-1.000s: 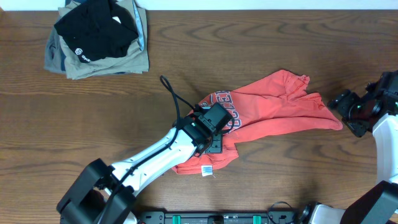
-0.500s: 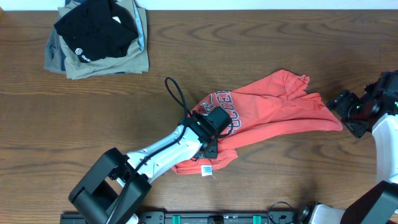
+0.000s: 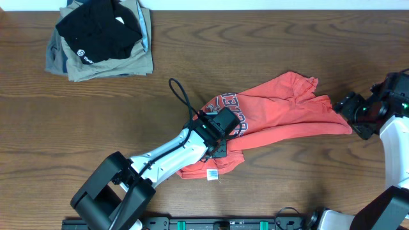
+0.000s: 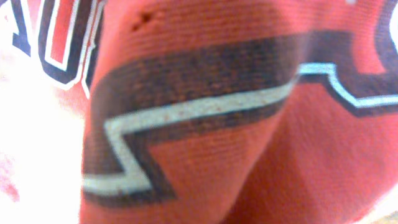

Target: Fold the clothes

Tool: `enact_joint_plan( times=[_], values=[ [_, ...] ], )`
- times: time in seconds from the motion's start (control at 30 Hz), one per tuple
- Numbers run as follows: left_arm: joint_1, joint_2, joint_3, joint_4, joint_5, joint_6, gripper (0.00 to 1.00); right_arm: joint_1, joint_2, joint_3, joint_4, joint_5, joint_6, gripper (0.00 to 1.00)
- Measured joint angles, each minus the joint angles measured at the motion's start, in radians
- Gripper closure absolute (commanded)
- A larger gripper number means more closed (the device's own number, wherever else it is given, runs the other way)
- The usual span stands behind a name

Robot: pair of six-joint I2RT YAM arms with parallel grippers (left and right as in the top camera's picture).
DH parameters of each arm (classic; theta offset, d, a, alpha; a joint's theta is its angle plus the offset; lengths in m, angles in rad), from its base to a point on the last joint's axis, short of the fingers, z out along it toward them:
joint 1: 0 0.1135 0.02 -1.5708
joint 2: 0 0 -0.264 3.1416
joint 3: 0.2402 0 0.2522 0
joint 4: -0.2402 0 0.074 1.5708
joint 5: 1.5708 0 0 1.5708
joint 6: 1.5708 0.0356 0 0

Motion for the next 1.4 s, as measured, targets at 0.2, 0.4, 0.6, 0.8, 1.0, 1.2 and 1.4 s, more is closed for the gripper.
enact_joint_plan(
  times=[0.2, 0.4, 0.6, 0.8, 1.0, 1.2, 1.4],
  values=[
    [0.0, 0.0, 0.0, -0.017, -0.002, 0.009, 0.94, 0.003, 0.0, 0.0, 0.0, 0.002, 0.0, 0.2],
    [0.0, -0.054, 0.001, -0.139, -0.002, 0.018, 0.94, 0.003, 0.0, -0.003, 0.0, 0.015, 0.0, 0.2],
    [0.0, -0.244, 0.007, -0.188, -0.002, 0.052, 0.93, 0.006, 0.0, -0.024, 0.006, 0.019, 0.0, 0.2],
    [0.0, -0.323, 0.016, -0.216, -0.002, 0.071, 0.93, 0.012, 0.0, -0.129, 0.078, 0.027, 0.012, 0.24],
    [0.0, -0.288, 0.016, -0.226, -0.002, 0.078, 0.93, 0.012, 0.001, -0.219, 0.137, 0.03, 0.041, 0.34],
    [0.0, -0.238, 0.016, -0.226, -0.002, 0.085, 0.92, 0.013, 0.001, -0.246, 0.138, 0.031, 0.051, 0.34],
    [0.0, -0.231, 0.016, -0.226, -0.002, 0.088, 0.92, 0.013, 0.001, -0.272, 0.141, 0.031, 0.051, 0.34]
  ],
)
